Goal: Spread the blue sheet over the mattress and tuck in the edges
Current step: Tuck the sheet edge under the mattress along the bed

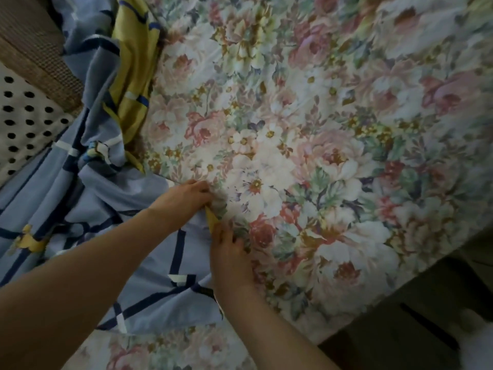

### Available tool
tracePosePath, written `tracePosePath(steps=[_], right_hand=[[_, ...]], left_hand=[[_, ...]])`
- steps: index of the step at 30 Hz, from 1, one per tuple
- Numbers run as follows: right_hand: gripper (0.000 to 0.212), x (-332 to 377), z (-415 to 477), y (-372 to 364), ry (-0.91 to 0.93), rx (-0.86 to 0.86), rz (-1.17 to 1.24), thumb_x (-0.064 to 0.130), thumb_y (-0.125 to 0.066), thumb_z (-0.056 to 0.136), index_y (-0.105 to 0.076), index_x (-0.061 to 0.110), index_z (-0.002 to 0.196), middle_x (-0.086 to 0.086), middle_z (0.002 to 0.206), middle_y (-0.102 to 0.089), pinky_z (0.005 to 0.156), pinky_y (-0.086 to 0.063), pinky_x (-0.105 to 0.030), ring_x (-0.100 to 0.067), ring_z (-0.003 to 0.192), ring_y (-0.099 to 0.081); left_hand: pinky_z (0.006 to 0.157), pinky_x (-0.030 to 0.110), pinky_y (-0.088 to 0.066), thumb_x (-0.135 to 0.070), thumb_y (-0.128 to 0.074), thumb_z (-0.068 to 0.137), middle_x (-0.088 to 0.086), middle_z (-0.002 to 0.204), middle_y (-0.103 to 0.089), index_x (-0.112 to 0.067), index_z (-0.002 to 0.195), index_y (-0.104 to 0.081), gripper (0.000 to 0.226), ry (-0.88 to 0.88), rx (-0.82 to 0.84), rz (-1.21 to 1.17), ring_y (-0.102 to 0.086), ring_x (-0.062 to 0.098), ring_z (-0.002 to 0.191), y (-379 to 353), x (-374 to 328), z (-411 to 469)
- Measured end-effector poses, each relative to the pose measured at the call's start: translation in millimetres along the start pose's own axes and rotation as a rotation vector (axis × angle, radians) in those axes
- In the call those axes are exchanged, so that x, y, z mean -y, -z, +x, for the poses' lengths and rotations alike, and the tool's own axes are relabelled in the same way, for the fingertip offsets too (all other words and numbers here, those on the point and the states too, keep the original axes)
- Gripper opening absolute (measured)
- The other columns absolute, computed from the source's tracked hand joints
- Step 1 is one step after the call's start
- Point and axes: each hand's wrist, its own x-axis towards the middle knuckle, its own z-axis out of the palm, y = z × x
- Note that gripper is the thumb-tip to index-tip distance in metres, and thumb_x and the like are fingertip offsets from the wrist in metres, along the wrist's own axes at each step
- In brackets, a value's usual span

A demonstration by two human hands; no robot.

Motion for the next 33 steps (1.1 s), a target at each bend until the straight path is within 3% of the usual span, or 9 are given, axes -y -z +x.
tracePosePath(steps=[3,5,8,13,17,22,25,29,33], right_hand=[[0.014,-36.6,-10.4,24.5,-0.066,-0.156,0.056,0.012,-0.076,0.063,-0.068,0.012,0.075,-0.004,0.065,-0.064,0.043,-0.045,-0.022,-0.013,0.05,-0.057],[0.027,-61.5,-18.8,31.2,-0.147,-0.211,0.189,0.007,-0.088,0.051,-0.065,0.009,0.065,-0.007,0.058,-0.06,0.038,-0.046,-0.021,-0.016,0.043,-0.055],[0.032,-118.9,-31.1,50.7,-0.256,-0.28,0.352,0.003,-0.091,0.049,-0.065,0.008,0.068,-0.007,0.063,-0.061,0.041,-0.047,-0.022,-0.018,0.047,-0.057],[0.02,-245.9,-42.6,105.6,-0.373,-0.493,0.48,0.006,-0.078,0.074,-0.066,0.006,0.09,-0.012,0.081,-0.066,0.055,-0.053,-0.031,-0.026,0.066,-0.063],[0.017,-382.9,-43.9,151.9,-0.432,-0.596,0.361,0.001,-0.076,0.073,-0.065,0.006,0.085,-0.013,0.077,-0.065,0.058,-0.052,-0.034,-0.03,0.067,-0.062],[0.014,-508.3,-30.6,184.4,-0.398,-0.629,0.191,-0.002,-0.074,0.071,-0.065,0.006,0.08,-0.014,0.072,-0.066,0.057,-0.05,-0.032,-0.033,0.064,-0.063],[0.006,-581.0,-9.7,198.7,-0.425,-0.65,0.087,0.006,-0.065,0.082,-0.066,0.012,0.08,-0.012,0.075,-0.067,0.06,-0.049,-0.033,-0.032,0.068,-0.063],[0.01,-658.9,29.1,212.9,-0.477,-0.669,-0.038,-0.001,-0.058,0.084,-0.063,0.007,0.08,-0.02,0.073,-0.065,0.057,-0.048,-0.036,-0.035,0.066,-0.062],[0.013,-663.0,63.2,180.0,-0.44,-0.671,-0.167,-0.005,-0.062,0.079,-0.059,0.004,0.09,-0.019,0.074,-0.064,0.06,-0.052,-0.039,-0.036,0.066,-0.061]], left_hand=[[0.076,0.039,-0.049,-0.005,-0.056,0.088,0.008,0.1,-0.06,-0.018,0.106,-0.063,0.023,-0.009,-0.066,-0.074,-0.06,0.029,0.094,20.8,-9.2,5.6],[0.062,0.04,-0.051,0.007,-0.063,0.077,0.01,0.086,-0.06,-0.015,0.095,-0.067,0.029,-0.087,-0.203,-0.076,-0.06,0.031,0.079,36.2,-21.4,10.9],[0.055,0.042,-0.052,0.015,-0.069,0.065,0.008,0.081,-0.058,-0.015,0.089,-0.068,0.039,-0.186,-0.295,-0.04,-0.056,0.03,0.075,79.6,-65.7,44.6],[0.061,0.045,-0.051,0.015,-0.072,0.059,0.011,0.082,-0.06,-0.013,0.087,-0.069,0.04,-0.313,-0.462,-0.015,-0.053,0.034,0.081,173.5,-163.1,130.6],[0.068,0.045,-0.049,0.003,-0.065,0.074,0.013,0.082,-0.06,-0.012,0.09,-0.07,0.022,-0.432,-0.56,0.016,-0.053,0.036,0.082,240.7,-246.6,210.7],[0.075,0.043,-0.047,0.001,-0.059,0.084,0.012,0.086,-0.065,-0.01,0.092,-0.07,0.018,-0.495,-0.64,0.093,-0.055,0.037,0.083,296.8,-320.0,305.7],[0.084,0.039,-0.039,-0.014,-0.037,0.094,0.016,0.103,-0.062,-0.009,0.107,-0.066,0.032,-0.439,-0.617,0.055,-0.052,0.037,0.096,316.9,-357.6,357.9],[0.081,0.041,-0.037,-0.013,-0.049,0.094,0.022,0.102,-0.058,-0.006,0.105,-0.065,0.02,-0.296,-0.667,-0.069,-0.05,0.039,0.101,331.8,-399.5,409.5],[0.086,0.042,-0.037,-0.014,-0.047,0.095,0.02,0.111,-0.056,-0.01,0.111,-0.064,0.023,-0.206,-0.614,-0.068,-0.046,0.04,0.105,315.9,-392.8,446.3]])
